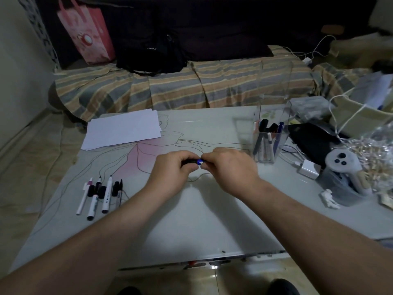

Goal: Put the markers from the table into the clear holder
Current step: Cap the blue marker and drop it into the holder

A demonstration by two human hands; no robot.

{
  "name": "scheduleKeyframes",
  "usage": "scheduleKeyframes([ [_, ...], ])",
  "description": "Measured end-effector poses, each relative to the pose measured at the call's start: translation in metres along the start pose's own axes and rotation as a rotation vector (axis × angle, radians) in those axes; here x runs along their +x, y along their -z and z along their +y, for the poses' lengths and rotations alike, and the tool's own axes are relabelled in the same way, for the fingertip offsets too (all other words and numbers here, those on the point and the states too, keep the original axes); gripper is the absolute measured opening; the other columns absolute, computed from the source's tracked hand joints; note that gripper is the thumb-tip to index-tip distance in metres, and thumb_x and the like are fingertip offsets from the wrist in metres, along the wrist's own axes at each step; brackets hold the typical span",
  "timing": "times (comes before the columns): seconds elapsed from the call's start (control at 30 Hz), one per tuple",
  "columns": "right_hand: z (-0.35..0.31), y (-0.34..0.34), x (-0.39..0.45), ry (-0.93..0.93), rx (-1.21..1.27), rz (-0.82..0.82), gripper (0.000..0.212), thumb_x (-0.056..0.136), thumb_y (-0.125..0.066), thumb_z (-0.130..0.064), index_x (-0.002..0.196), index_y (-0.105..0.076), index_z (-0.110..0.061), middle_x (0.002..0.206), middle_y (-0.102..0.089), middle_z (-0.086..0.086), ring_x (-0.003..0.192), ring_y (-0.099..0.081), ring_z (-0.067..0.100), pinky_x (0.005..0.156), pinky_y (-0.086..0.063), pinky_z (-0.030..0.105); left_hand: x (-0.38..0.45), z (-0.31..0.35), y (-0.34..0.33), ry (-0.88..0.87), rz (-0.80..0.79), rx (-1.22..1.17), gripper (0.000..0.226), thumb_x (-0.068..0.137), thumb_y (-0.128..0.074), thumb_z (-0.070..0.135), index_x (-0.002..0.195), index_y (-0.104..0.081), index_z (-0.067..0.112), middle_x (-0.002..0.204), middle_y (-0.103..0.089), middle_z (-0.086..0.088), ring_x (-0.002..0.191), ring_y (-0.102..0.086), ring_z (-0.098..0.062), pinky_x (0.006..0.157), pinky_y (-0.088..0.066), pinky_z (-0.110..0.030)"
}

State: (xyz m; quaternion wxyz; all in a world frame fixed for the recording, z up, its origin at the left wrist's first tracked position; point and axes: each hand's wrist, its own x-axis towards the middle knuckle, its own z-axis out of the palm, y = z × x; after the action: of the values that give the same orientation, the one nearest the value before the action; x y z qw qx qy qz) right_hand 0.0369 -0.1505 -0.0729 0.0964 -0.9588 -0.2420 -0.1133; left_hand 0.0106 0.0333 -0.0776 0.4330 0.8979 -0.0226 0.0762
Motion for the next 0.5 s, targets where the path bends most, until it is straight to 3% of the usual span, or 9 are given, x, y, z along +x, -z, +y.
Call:
scheduleKeyframes([
  [0.13,0.010,0.004,-0.001,-0.003,0.034,-0.075,0.025,0.102,-0.046,-0.053,0.107,-0.062,-0.035,0.085,-0.055,-0.008,0.094,-0.057,0.022,0.066,-0.033,0.036,-0.003,0.005,-0.010,-0.007,-0.035,0.048,0.015,0.088,-0.071,0.023,0.099,-0.078,0.032,0.086,-0.076,0.015,0.082,-0.066,0.000,0.071,-0.045,-0.011],
  [0.2,0.016,0.011,0.001,-0.014,0.020,-0.171,0.019,0.103,-0.047,-0.048,0.108,-0.062,-0.037,0.086,-0.057,-0.011,0.102,-0.046,0.021,0.074,-0.030,0.040,-0.003,0.006,-0.020,0.035,-0.027,0.044,0.010,0.087,-0.073,0.029,0.095,-0.077,0.032,0.079,-0.073,0.015,0.074,-0.064,-0.001,0.068,-0.045,-0.018],
  [0.3,0.032,0.030,0.008,-0.027,0.182,-0.330,0.013,0.103,-0.053,-0.036,0.107,-0.065,-0.034,0.093,-0.062,-0.011,0.103,-0.051,0.019,0.083,-0.040,0.042,0.001,0.016,-0.034,0.106,0.008,-0.229,0.015,0.084,-0.076,0.033,0.099,-0.074,0.031,0.075,-0.074,0.009,0.066,-0.067,-0.007,0.069,-0.054,-0.028],
  [0.33,0.041,0.037,0.011,-0.047,0.292,-0.289,0.012,0.102,-0.055,-0.033,0.107,-0.066,-0.031,0.095,-0.065,-0.008,0.096,-0.057,0.017,0.079,-0.043,0.038,0.003,0.021,-0.038,0.122,0.015,-0.341,0.020,0.085,-0.076,0.033,0.105,-0.071,0.031,0.080,-0.076,0.006,0.068,-0.069,-0.009,0.073,-0.057,-0.033],
  [0.4,0.066,0.053,0.018,-0.157,0.405,-0.020,0.013,0.101,-0.059,-0.027,0.109,-0.068,-0.022,0.097,-0.065,-0.002,0.081,-0.058,0.012,0.068,-0.042,0.030,0.006,0.029,-0.046,0.098,0.005,-0.395,0.028,0.088,-0.075,0.031,0.114,-0.065,0.033,0.087,-0.075,0.009,0.072,-0.068,-0.007,0.072,-0.057,-0.030],
  [0.5,0.113,0.077,0.022,-0.452,0.543,0.467,0.018,0.098,-0.063,-0.024,0.114,-0.069,-0.017,0.108,-0.065,0.000,0.093,-0.062,0.014,0.080,-0.048,0.031,0.003,0.037,-0.061,0.028,-0.079,-0.280,0.029,0.087,-0.072,0.027,0.115,-0.066,0.034,0.084,-0.071,0.015,0.069,-0.062,-0.001,0.072,-0.052,-0.021],
])
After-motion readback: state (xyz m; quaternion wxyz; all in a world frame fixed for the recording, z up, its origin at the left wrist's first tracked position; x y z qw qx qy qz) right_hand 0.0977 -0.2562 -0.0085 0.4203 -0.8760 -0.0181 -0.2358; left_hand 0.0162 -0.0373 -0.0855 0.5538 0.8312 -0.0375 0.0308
